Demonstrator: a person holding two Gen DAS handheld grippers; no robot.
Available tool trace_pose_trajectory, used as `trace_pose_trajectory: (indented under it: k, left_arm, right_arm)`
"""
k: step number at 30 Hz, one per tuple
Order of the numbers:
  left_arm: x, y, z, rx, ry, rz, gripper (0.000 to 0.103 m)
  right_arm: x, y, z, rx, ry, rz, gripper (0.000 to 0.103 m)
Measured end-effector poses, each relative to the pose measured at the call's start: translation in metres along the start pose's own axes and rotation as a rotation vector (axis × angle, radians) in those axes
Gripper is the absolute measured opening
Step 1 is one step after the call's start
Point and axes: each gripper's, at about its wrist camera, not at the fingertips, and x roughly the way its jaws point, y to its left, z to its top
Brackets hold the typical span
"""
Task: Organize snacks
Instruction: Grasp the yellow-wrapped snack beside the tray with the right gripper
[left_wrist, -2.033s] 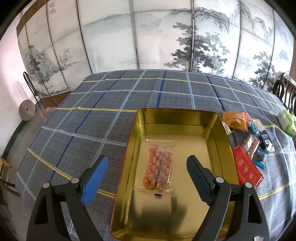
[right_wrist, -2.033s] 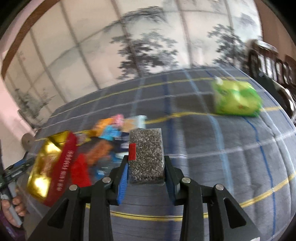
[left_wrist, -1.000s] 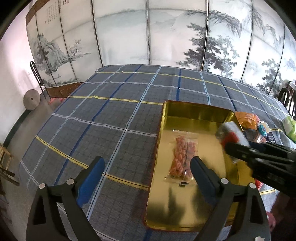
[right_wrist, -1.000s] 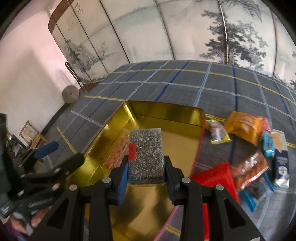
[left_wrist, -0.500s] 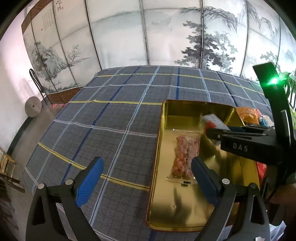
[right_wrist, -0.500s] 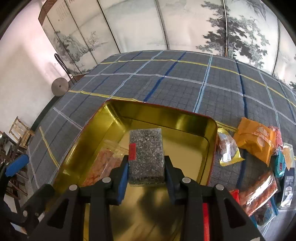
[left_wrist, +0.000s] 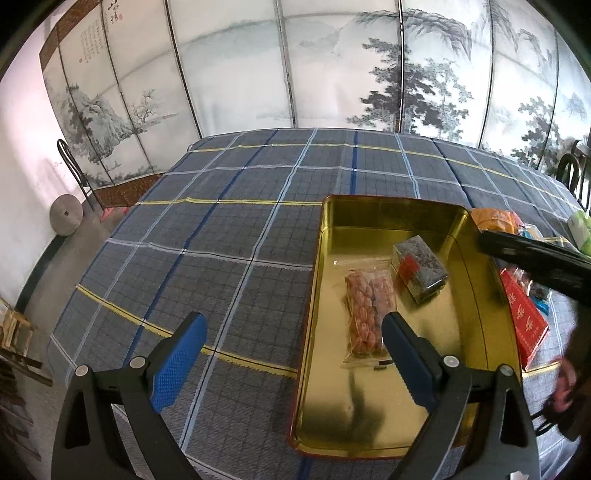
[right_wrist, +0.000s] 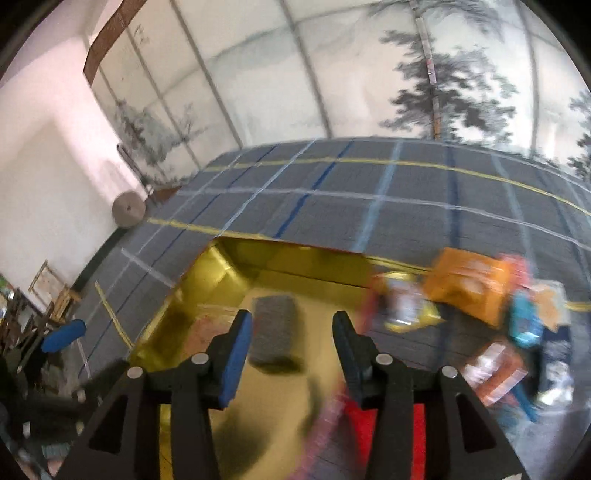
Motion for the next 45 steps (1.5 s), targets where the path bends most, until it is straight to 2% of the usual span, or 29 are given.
trace_pose_trajectory:
  k: [3, 5, 10, 14, 19, 29, 37, 45]
  left_arm:
    - [0.001, -0.004, 0.0, 0.002, 0.002, -0.005, 0.095]
    - [0.0, -0.007, 0.001, 0.001, 0.002, -0.016, 0.095]
    - [-0.003, -0.018, 0.001, 0.032, 0.002, -0.029, 0.095]
    - [-0.007, -0.026, 0.001, 0.06, -0.005, -0.03, 0.095]
    - [-0.01, -0.028, 0.005, 0.068, -0.009, -0.03, 0.095]
    - [-0.009, -0.031, 0.009, 0.078, -0.007, -0.035, 0.095]
    - [-0.004, -0.035, 0.011, 0.088, 0.006, -0.04, 0.095]
    - [-0.006, -0.042, 0.013, 0.107, 0.003, -0.032, 0.095]
  right_arm:
    - [-0.025, -0.039, -0.015, 0.066, -0.021, -0.04, 0.046]
    - [-0.035, -0.062, -0.023, 0.098, -0.005, -0.063, 0.046]
    - [-0.043, -0.085, -0.027, 0.074, 0.024, -0.088, 0.046]
    - [-0.032, -0.077, -0.009, -0.05, 0.046, -0.058, 0.046]
    - [0.004, -0.057, 0.013, -0.232, 0.128, -0.05, 0.046]
    - [0.055, -0.043, 0.023, -0.453, 0.228, -0.108, 0.046]
    - [0.074, -0.044, 0.028, -0.534, 0.279, -0.08, 0.041]
    - [0.074, -0.047, 0.031, -0.511, 0.29, -0.077, 0.033]
